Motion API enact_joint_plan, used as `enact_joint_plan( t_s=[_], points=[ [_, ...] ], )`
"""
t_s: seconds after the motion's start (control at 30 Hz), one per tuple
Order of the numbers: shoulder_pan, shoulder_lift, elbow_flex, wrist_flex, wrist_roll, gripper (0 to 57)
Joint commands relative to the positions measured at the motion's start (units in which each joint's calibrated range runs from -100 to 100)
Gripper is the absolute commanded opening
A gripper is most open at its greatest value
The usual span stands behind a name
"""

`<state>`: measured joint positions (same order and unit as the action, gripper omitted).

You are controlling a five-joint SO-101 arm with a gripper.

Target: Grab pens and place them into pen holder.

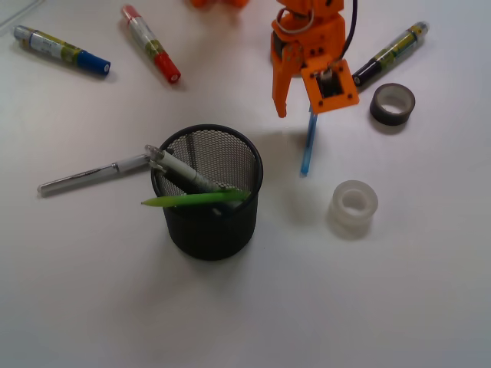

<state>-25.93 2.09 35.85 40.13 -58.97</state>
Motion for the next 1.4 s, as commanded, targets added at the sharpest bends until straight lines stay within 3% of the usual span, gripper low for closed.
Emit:
enact_joint_plan(
  t_s=[0.0, 0.4, 0.53, 0.67, 0.93, 1.13, 1.37],
  points=[
    [-0.35, 3.65, -4.78, 0.99, -1.07, 21.5],
    [-0.50, 9.17, -5.14, 0.55, -2.25, 21.3],
    [-0.35, 12.15, -4.87, 0.47, -2.25, 12.8],
    [-0.27, 14.44, -4.87, 0.47, -2.05, 0.4],
    [0.25, 13.51, -4.96, 1.95, -2.00, 0.6],
    [0.70, -2.64, -10.03, 18.58, -1.56, 0.6],
    [6.16, -12.33, -27.15, 21.11, 8.50, 0.6]
  ],
)
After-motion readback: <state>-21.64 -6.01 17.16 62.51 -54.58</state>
